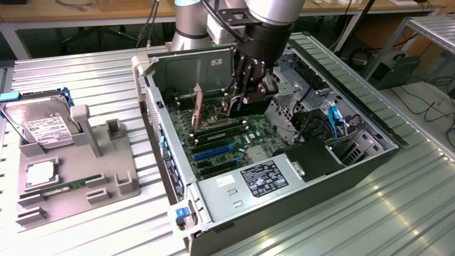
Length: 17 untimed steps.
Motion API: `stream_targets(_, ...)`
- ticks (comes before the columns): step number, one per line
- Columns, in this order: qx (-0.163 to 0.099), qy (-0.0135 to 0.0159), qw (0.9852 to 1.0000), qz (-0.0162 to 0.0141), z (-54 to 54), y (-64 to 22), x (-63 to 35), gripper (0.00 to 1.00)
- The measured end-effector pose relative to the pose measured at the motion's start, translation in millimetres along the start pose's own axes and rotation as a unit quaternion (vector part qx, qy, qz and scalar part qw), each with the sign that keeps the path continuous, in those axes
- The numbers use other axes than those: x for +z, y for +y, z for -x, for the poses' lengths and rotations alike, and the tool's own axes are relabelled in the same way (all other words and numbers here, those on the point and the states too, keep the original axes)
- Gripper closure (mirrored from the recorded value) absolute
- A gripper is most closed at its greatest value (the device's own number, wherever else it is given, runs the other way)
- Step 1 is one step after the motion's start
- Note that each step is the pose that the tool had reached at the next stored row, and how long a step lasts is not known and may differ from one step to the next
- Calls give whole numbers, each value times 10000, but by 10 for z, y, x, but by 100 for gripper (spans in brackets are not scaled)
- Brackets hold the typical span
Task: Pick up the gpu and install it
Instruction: 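Insert the gpu into the slot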
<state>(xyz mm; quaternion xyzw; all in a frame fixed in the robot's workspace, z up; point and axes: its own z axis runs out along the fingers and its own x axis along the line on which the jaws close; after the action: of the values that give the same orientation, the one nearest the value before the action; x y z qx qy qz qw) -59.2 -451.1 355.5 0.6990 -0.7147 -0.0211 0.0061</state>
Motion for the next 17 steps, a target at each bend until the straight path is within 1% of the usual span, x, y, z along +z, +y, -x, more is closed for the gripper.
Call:
stream_targets(5,0,-2,10000,-1,-1,10,10,74)
stream_targets(9,0,-1,10000,0,-3,74,63,74)
stream_targets(17,0,0,10000,0,-3,78,65,74)
